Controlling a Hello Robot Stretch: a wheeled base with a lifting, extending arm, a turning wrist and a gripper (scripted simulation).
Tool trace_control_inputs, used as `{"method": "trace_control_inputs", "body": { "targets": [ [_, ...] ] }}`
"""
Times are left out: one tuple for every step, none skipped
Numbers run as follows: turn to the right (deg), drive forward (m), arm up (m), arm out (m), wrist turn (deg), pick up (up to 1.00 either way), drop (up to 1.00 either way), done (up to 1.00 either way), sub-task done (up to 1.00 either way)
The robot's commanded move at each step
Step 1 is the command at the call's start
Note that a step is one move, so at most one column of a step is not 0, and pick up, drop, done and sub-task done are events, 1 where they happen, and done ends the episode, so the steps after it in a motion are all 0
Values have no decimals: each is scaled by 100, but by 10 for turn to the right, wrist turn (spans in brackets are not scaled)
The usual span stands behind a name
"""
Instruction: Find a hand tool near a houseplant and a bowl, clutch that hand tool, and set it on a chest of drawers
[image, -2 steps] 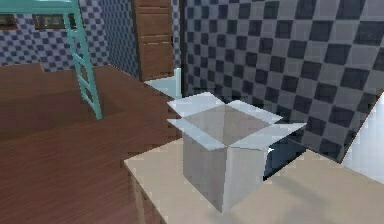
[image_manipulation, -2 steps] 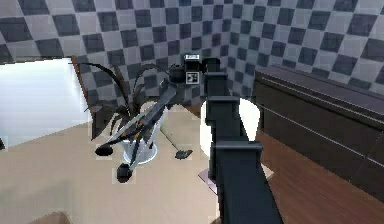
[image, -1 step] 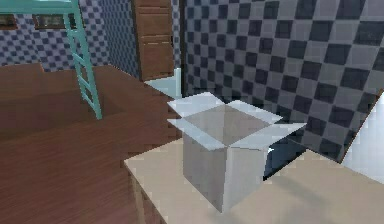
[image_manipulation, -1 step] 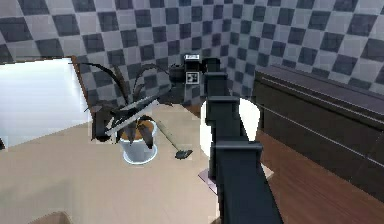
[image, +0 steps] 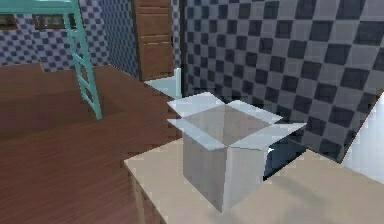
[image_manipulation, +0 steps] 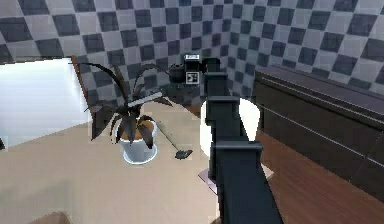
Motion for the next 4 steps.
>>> {"method": "trace_control_inputs", "body": {
  "targets": [
    [0, 0, 0, 0, 330, 0, 0, 0, 0],
    [0, 0, -30, 0, 0, 0, 0, 0, 0],
    [0, 0, 0, 0, 0, 100, 0, 0, 0],
    [0, 0, 10, 0, 0, 0, 0, 0, 0]
  ]
}}
